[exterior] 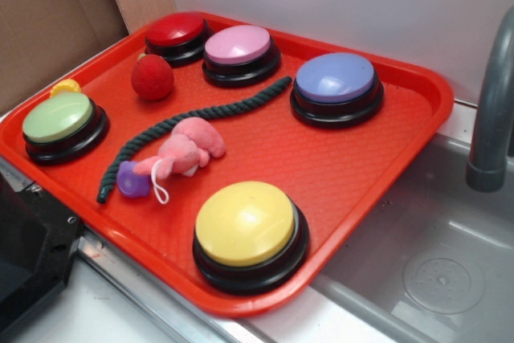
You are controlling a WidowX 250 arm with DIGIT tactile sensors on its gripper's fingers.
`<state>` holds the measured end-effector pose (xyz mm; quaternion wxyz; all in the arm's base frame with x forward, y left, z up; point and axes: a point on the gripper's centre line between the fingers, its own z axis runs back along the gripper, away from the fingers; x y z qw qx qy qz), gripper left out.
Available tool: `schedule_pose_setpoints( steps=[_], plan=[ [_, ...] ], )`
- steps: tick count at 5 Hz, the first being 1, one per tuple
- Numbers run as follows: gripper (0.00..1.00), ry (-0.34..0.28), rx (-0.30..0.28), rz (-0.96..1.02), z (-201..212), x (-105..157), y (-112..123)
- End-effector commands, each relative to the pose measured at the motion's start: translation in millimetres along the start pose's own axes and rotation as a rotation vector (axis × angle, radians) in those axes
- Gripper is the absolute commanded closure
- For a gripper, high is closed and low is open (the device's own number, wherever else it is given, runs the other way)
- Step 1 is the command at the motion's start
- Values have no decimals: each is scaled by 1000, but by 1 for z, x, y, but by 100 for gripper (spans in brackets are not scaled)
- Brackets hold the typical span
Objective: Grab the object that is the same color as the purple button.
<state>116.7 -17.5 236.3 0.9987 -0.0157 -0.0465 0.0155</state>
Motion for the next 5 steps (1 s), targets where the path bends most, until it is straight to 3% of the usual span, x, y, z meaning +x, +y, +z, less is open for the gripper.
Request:
schedule_pose_setpoints(
  steps=[1,3,4,5],
  plan=[
    [0,0,0,0,0,0,0],
    [0,-15,50,-236,-43,17,-3],
    [0,-104,103,-456,-78,25,-13],
    [0,-163,47,-671,-108,28,-15]
  ],
)
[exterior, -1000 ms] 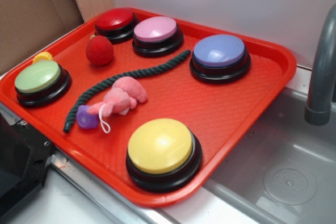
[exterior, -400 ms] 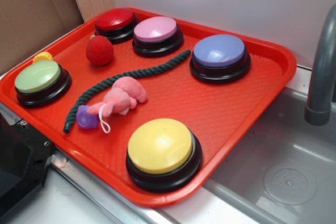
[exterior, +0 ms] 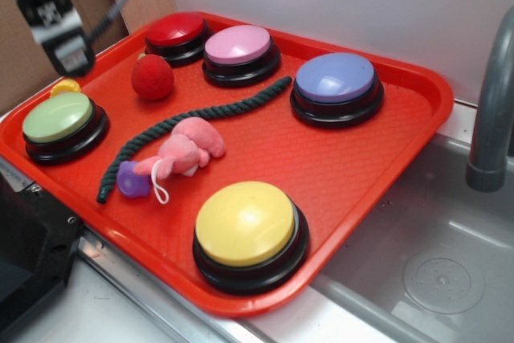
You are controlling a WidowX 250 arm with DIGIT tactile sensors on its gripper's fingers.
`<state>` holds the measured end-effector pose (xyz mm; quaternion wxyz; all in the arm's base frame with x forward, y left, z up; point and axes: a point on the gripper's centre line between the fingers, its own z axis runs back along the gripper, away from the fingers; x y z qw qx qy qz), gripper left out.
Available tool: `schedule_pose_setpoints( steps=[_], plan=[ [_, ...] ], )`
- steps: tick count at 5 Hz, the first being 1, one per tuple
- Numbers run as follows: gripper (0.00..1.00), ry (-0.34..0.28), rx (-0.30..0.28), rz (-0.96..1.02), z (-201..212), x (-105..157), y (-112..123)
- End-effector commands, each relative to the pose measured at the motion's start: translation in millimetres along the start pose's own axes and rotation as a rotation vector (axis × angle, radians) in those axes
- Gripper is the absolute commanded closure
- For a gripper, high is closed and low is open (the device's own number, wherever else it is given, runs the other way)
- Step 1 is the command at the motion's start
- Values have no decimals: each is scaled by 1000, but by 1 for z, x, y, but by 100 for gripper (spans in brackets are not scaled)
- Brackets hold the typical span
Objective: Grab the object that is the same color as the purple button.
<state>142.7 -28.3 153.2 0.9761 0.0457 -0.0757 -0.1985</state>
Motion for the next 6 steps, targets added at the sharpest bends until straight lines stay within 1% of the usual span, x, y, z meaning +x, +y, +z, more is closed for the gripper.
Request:
schedule_pose_setpoints(
  steps=[1,2,3,4,5,6],
  plan=[
    [0,-131,-35,-426,-57,10,-18],
    [0,-131,-132,-538,-81,5,-26],
    [0,-100,-199,-567,-100,-4,-31],
    [0,-44,-195,-545,-117,-10,-27],
    [0,-9,-173,-539,-126,-9,-29],
    [16,-13,-179,-528,-128,-7,-27]
  ],
)
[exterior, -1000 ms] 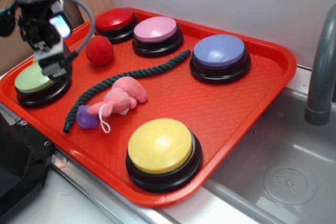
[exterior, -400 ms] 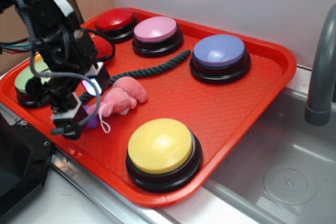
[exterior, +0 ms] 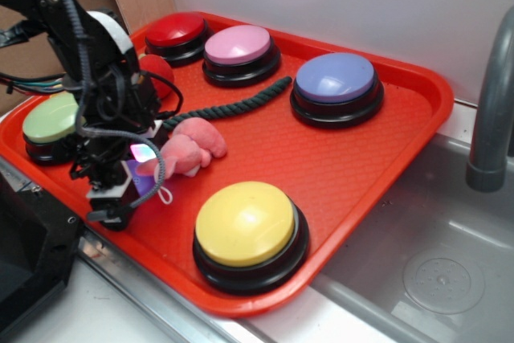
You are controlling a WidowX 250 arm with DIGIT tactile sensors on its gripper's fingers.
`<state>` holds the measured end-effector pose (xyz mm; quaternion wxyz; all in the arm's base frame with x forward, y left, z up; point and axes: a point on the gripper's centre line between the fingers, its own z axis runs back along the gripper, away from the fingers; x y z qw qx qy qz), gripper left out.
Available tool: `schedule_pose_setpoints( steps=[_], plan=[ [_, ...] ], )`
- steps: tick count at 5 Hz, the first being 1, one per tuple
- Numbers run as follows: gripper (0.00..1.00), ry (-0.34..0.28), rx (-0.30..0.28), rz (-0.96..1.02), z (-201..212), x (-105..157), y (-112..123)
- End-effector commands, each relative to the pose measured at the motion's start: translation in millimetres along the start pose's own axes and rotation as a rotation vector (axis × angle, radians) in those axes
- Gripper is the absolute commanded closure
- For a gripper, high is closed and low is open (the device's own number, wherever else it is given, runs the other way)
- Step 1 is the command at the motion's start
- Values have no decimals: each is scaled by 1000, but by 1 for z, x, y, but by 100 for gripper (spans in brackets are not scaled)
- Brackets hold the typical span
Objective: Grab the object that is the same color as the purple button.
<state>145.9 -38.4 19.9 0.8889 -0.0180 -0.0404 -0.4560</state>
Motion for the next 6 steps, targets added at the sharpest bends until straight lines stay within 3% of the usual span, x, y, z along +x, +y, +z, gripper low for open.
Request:
schedule_pose_setpoints(
  steps=[1,3,4,5,6],
  plan=[
    [100,-16,6,39,3,3,4],
    [100,21,-13,163,14,2,19],
    [100,49,-24,413,44,2,34],
    [100,95,37,603,85,2,43],
    [100,100,70,735,123,6,54]
  ],
)
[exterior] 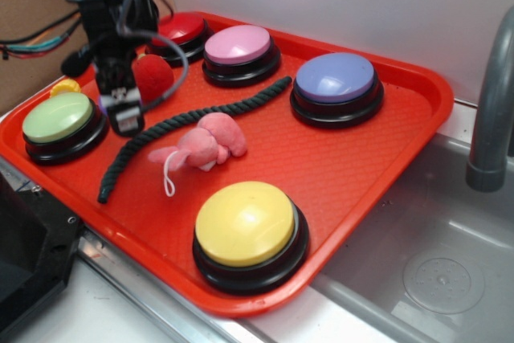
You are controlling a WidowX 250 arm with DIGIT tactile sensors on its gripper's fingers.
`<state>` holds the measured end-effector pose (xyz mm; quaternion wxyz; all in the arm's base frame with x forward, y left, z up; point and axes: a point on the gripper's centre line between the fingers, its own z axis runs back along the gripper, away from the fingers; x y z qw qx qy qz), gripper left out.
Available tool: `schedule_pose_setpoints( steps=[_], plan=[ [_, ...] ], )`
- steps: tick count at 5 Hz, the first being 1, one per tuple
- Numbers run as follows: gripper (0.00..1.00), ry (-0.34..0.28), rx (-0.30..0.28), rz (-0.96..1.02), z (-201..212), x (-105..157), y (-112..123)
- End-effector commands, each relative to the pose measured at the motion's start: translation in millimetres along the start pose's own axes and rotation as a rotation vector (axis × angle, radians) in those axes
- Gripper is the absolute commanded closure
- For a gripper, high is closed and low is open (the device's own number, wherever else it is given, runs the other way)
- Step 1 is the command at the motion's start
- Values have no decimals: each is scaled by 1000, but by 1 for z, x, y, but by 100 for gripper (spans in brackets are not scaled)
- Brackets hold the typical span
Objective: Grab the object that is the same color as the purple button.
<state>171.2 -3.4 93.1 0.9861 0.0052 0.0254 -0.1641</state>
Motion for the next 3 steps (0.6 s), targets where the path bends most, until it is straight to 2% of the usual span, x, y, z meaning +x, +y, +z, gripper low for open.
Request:
schedule_pose_setpoints(
  steps=[1,2,3],
  plan=[
    [100,-89,58,230,96,6,10],
    [100,-138,15,211,109,5,10],
    [100,-107,17,235,105,4,8]
  ],
)
